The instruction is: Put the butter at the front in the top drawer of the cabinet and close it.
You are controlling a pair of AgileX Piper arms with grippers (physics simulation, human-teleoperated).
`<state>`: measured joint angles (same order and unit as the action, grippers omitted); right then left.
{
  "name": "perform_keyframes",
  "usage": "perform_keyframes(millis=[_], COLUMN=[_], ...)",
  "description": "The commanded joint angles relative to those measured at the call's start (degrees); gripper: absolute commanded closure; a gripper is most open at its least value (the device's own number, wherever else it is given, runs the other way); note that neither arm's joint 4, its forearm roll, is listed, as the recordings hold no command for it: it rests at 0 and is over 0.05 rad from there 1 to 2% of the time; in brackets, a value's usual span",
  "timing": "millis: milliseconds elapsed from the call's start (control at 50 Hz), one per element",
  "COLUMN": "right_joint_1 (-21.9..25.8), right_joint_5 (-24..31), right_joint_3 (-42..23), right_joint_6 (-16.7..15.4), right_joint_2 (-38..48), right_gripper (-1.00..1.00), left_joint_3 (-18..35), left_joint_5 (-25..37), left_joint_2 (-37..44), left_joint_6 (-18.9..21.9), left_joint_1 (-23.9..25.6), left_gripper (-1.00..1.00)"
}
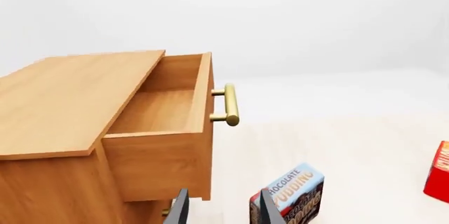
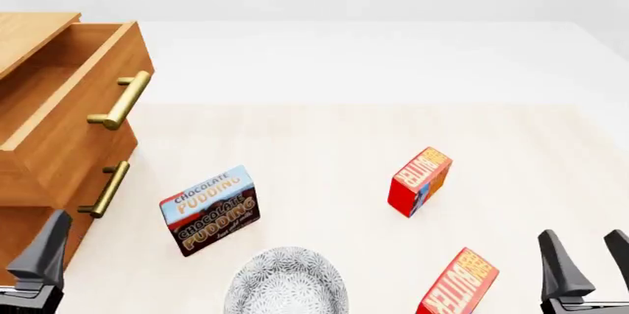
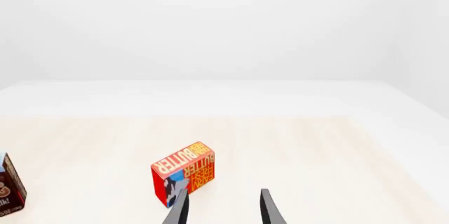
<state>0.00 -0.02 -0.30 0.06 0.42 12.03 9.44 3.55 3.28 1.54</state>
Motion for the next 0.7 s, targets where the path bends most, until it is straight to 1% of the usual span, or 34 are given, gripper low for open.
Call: perform_keyframes(millis=[20,60,80,100,120,140,160,220,260,280,320,340,360,380,520,660,700], right_joint_1=[0.0,-0.01,-0.01,-0.01,-0.01,0.0,0.0,-0.01,-0.01,0.01,-0.01,-0.01,-0.01,-0.01,0.0,0.0,0.0], right_joint_5=[0.02,0.02,0.02,0.02,0.02,0.02,0.02,0.02,0.02,0.02,0.02,0.02,0.02,0.02,0.02,0.02,0.02], right_joint_3=[0.05,0.05,0.05,0.05,0.05,0.05,0.05,0.05,0.05,0.05,0.05,0.05,0.05,0.05,0.05,0.05,0.05], right_joint_6=[0.01,-0.02,-0.02,-0.01,-0.01,-0.01,-0.01,-0.01,0.0,-0.01,0.01,-0.01,0.0,-0.01,0.01,-0.01,-0.01], right_joint_2=[-0.08,-0.09,-0.09,-0.08,-0.08,-0.08,-0.08,-0.08,-0.08,-0.08,-0.08,-0.08,-0.08,-0.08,-0.07,-0.08,-0.08], right_gripper=[-1.0,-1.0,-1.0,-1.0,-1.0,-1.0,-1.0,-1.0,-1.0,-1.0,-1.0,-1.0,-1.0,-1.0,-1.0,-1.0,-1.0], left_joint_3=[11.8,14.04,14.06,16.58,16.61,18.78,18.81,22.85,25.43,26.27,28.5,29.37,29.39,31.38,38.12,45.07,48.1], left_joint_5=[8.09,9.34,9.35,11.35,11.4,13.04,13.07,15.16,17.15,17.44,18.2,18.84,18.85,19.86,22.48,26.13,28.09], left_joint_2=[6.34,8.04,8.05,8.44,8.44,9.0,9.0,12.93,13.36,14.63,16.57,17.34,17.35,19.07,25.37,31.97,33.88], left_joint_6=[-0.32,-0.4,-0.4,-0.02,-0.02,0.55,0.55,-0.22,-0.85,-1.47,-1.99,-2.32,-2.32,-4.38,-3.85,-5.63,-5.91], left_joint_1=[0.67,0.71,0.71,0.61,0.61,0.58,0.58,0.77,0.61,1.02,-0.14,0.1,0.1,-0.03,0.84,1.11,0.59], left_gripper=[-1.0,-1.0,-1.0,-1.0,-1.0,-1.0,-1.0,-1.0,-1.0,-1.0,-1.0,-1.0,-1.0,-1.0,-1.0,-1.0,-1.0])
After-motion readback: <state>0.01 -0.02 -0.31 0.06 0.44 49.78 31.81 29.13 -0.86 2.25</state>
